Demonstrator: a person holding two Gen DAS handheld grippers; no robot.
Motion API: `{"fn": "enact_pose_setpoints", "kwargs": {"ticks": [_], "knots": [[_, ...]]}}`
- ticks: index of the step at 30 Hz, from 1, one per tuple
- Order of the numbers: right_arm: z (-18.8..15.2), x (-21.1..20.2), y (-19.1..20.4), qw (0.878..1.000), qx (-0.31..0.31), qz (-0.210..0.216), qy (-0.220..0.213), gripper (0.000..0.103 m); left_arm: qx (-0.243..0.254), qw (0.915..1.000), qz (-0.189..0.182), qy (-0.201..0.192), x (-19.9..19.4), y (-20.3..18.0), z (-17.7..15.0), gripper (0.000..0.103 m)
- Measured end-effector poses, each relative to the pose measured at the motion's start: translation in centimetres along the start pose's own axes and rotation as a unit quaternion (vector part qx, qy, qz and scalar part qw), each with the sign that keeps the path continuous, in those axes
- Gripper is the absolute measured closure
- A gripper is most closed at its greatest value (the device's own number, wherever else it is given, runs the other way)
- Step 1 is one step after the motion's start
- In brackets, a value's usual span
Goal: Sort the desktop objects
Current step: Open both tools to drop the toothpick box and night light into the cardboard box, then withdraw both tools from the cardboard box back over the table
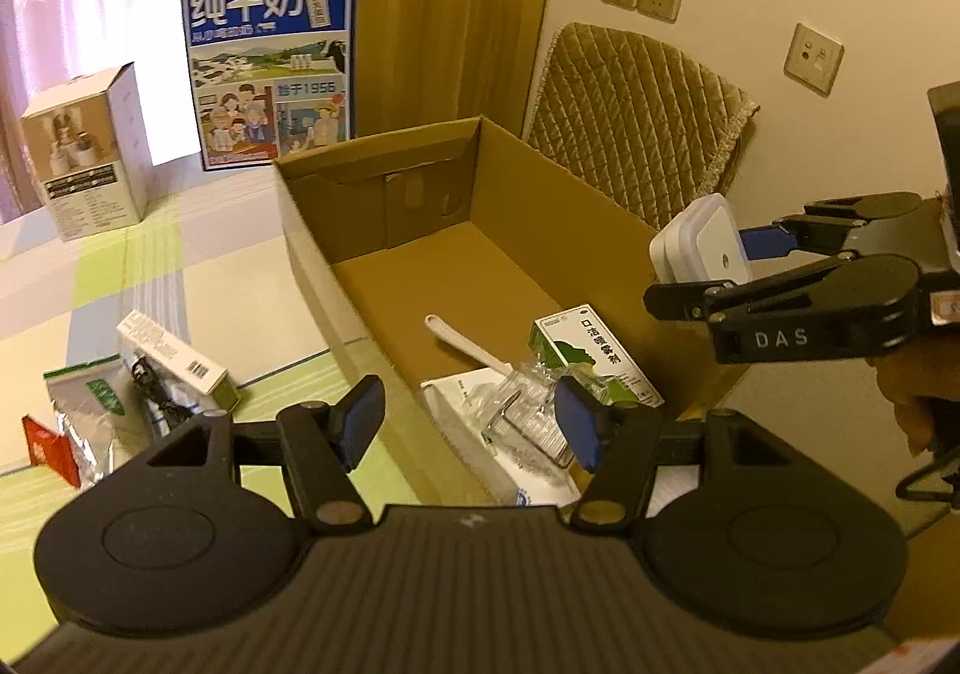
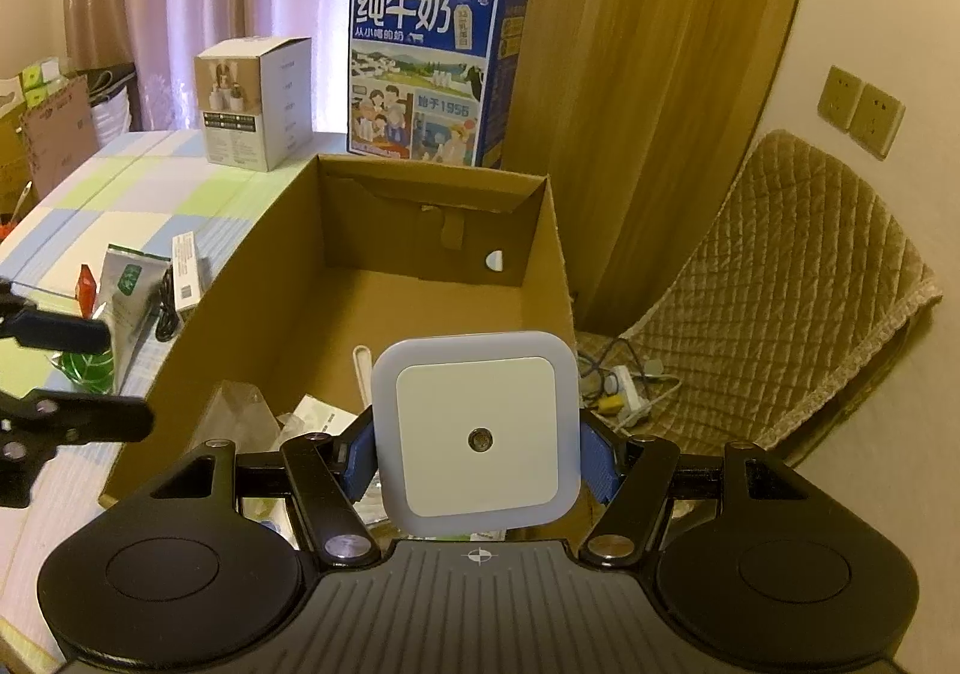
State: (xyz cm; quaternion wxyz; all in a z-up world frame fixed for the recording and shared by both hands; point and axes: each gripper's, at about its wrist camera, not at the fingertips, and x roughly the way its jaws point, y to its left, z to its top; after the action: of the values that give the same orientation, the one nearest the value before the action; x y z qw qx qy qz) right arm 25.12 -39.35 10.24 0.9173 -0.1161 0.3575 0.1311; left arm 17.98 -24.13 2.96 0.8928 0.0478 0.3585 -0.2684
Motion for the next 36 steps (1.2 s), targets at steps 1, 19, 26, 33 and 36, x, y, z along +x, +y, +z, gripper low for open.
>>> {"fn": "enact_pose_setpoints", "kwargs": {"ticks": [1,19,26,33,36], "knots": [[0.1,0.0,0.1,1.000,-0.001,0.000,-0.001,0.040,-0.005,1.0000,0.001,-0.002,-0.3,0.1,-0.2,0.045],[1.0,0.2,0.5,1.000,0.015,-0.004,-0.010,0.030,-0.020,0.9998,0.005,-0.003,-1.7,0.6,-1.7,0.045],[0.1,-1.2,-0.4,0.999,0.045,-0.008,-0.016,0.028,-0.024,0.9997,0.007,-0.001,-1.9,0.8,-2.2,0.044],[-1.7,-3.5,-0.3,0.998,0.064,-0.005,-0.015,0.023,-0.032,0.9994,0.011,-0.001,-2.8,0.9,-3.1,0.043],[-2.4,-4.4,0.3,0.997,0.070,-0.004,-0.013,0.020,-0.033,0.9994,0.013,0.000,-3.3,1.0,-3.5,0.043]]}}
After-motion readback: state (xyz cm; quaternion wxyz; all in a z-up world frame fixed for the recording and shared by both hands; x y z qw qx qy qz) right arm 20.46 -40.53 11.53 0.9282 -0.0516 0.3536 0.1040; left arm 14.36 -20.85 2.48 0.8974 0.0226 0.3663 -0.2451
